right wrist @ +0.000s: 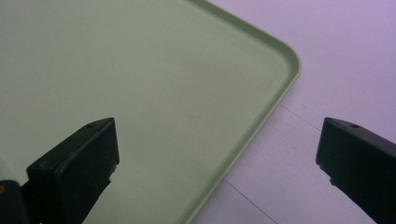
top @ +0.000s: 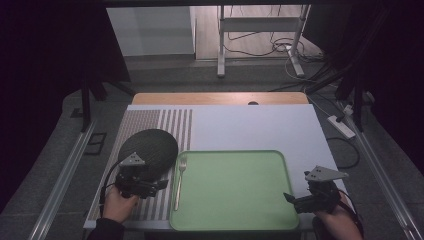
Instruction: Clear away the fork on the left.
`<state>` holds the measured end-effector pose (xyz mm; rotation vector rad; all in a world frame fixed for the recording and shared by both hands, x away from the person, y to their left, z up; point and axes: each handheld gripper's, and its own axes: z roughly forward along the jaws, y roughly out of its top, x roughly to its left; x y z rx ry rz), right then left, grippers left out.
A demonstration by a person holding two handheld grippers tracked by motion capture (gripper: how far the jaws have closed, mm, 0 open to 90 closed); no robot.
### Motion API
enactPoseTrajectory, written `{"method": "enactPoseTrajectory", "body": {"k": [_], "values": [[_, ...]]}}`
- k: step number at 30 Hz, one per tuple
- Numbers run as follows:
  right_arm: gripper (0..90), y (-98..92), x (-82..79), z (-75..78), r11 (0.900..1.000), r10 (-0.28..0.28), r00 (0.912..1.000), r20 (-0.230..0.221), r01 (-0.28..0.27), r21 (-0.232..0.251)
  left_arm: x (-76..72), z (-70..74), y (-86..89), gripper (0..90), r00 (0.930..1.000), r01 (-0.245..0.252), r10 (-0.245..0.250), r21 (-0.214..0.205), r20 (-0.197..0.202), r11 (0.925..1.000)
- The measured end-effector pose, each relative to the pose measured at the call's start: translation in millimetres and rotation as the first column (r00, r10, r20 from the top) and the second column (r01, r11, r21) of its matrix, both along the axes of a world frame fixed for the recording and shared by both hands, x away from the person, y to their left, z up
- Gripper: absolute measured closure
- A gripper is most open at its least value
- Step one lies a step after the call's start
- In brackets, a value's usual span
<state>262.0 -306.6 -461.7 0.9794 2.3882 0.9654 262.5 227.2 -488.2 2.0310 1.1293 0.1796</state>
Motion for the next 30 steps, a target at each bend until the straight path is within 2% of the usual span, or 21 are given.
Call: {"method": "enactPoseTrajectory", "body": {"k": [20,25,30], "values": [[0.0,1.1,0.5,-0.5,0.9999,-0.009,0.9999,-0.009,0.009,-0.013,-25.3,-8.0,21.3,0.0,0.9992,-0.019,0.019,0.007,-0.036,0.9998],[0.0,1.9,0.5,-0.6,0.9996,-0.014,0.9999,-0.007,0.014,-0.025,-31.7,-9.3,26.7,0.0,0.9988,-0.029,0.029,-0.003,-0.039,0.9996],[0.0,1.4,0.8,-0.7,0.9996,-0.021,0.9997,-0.007,0.021,-0.02,-36.6,-7.8,30.3,0.0,0.9989,-0.04,0.04,-0.014,-0.026,0.9991]]}}
